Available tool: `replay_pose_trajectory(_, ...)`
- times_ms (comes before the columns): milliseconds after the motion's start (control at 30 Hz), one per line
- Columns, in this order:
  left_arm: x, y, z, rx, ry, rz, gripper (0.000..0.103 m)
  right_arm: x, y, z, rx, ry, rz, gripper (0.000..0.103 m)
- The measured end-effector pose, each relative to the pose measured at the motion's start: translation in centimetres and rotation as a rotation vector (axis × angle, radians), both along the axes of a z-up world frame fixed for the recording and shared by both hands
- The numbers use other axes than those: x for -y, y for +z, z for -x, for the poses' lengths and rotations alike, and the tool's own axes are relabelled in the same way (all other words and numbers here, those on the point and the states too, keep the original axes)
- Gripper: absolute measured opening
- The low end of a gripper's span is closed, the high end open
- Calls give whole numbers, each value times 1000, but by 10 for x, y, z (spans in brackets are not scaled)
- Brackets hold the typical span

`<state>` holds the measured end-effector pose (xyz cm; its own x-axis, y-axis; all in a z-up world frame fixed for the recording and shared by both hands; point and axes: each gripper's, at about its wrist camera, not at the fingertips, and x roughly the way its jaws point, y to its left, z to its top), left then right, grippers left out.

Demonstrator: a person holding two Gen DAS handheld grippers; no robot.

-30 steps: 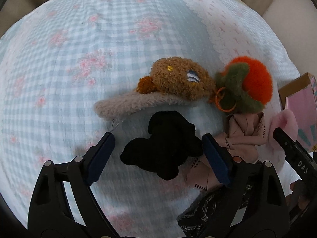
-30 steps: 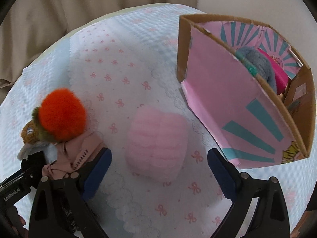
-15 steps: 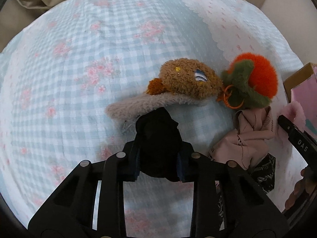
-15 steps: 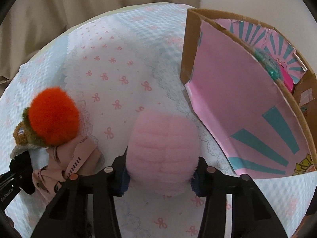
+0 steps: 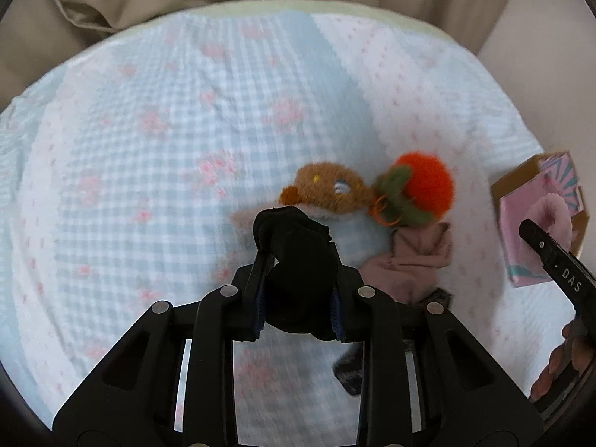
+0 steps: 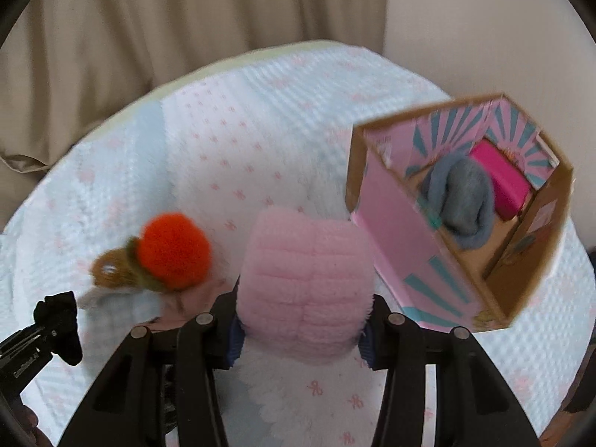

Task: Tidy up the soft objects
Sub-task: 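Grasp the black scrunchie with the left tool while the right tool grasps the pink fuzzy scrunchie, then carry both scrunchies to the cardboard box and release them inside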

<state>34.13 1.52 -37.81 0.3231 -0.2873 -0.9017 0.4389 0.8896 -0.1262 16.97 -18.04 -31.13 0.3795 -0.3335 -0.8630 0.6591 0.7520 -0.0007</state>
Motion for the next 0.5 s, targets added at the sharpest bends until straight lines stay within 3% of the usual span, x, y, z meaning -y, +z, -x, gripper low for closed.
replay_pose_trajectory(300,-9,112,42,89,55,42,24,-14,100,22,84,100,-10,45)
replay_pose_trajectory(500,2,180,90,127,96,50,24,-14,161,41,108,222,-23,45)
